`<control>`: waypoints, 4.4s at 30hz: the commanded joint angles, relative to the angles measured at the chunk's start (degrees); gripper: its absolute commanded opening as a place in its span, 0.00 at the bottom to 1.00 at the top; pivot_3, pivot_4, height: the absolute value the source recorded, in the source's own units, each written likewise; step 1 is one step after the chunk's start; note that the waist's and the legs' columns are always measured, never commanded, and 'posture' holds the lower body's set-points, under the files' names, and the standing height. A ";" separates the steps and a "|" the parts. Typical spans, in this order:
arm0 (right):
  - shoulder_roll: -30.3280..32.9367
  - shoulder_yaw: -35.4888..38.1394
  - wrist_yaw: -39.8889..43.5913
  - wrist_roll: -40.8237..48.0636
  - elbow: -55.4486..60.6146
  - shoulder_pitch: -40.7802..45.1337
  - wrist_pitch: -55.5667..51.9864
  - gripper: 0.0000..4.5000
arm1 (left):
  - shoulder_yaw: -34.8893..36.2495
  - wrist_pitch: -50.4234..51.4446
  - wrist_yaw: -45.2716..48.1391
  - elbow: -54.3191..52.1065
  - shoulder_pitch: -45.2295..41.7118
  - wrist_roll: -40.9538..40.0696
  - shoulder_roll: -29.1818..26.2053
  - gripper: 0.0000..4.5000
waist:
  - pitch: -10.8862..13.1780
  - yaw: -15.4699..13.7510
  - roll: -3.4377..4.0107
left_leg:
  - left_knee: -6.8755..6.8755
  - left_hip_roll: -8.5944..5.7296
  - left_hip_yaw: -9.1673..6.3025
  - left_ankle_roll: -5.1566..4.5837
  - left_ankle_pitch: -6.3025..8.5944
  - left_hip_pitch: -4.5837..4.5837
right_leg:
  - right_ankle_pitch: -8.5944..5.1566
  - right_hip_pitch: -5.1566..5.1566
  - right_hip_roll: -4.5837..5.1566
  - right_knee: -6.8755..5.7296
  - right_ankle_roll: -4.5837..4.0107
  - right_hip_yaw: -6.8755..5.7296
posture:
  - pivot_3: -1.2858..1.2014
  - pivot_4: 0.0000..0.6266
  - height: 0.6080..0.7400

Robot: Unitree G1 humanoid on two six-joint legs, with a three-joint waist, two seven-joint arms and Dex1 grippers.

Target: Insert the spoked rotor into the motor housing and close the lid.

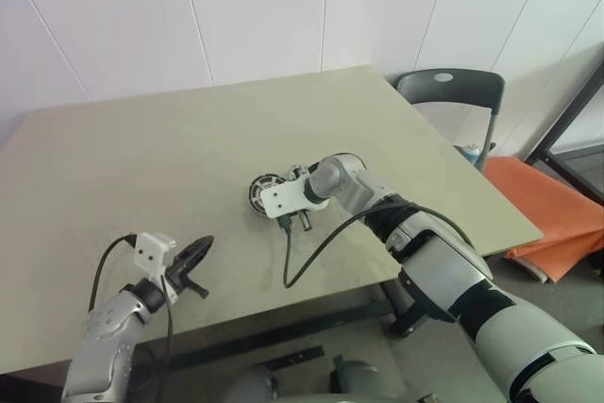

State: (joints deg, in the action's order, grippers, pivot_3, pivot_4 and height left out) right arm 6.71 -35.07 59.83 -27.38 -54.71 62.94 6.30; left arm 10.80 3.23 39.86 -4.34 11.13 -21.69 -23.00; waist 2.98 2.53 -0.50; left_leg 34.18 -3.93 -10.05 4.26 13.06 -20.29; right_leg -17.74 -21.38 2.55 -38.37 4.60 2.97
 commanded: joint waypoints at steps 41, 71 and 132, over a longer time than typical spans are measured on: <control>1.27 -8.12 32.67 16.77 27.06 -5.21 -39.53 0.02 | -2.99 -1.96 5.59 -7.79 4.24 2.01 -6.19 0.00 | 0.01 0.00 0.06 | -0.26 -0.03 0.07 -0.26 0.25 -0.16 | -0.13 -0.16 0.15 0.30 0.19 0.01 | 0.52 0.00 1.00; -0.23 9.33 30.91 28.79 16.24 5.77 -41.71 0.67 | -5.27 0.98 10.13 -5.13 -1.36 1.36 -8.06 0.00 | 0.09 0.81 0.22 | -0.09 0.33 0.14 -0.20 0.21 -0.29 | 0.09 -0.51 -0.04 0.26 -0.09 -0.11 | 0.52 0.00 1.00; 7.27 47.70 -94.79 132.82 27.13 -27.72 -81.42 0.18 | -6.60 1.29 11.57 -7.88 -0.60 0.16 -9.30 0.00 | 0.15 0.01 0.86 | 0.88 0.85 0.55 -0.34 0.21 -0.98 | 0.48 -0.48 -0.88 0.32 -0.36 0.03 | 0.52 0.00 1.00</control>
State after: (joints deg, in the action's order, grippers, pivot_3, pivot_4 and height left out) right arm 14.24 12.08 -35.58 103.80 -29.38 33.68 -75.47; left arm 3.14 5.55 51.66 -11.81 11.28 -21.70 -31.95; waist 3.14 2.53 0.37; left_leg 35.06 -3.08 -9.50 3.93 13.27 -21.27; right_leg -17.26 -21.87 1.68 -38.04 4.24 3.01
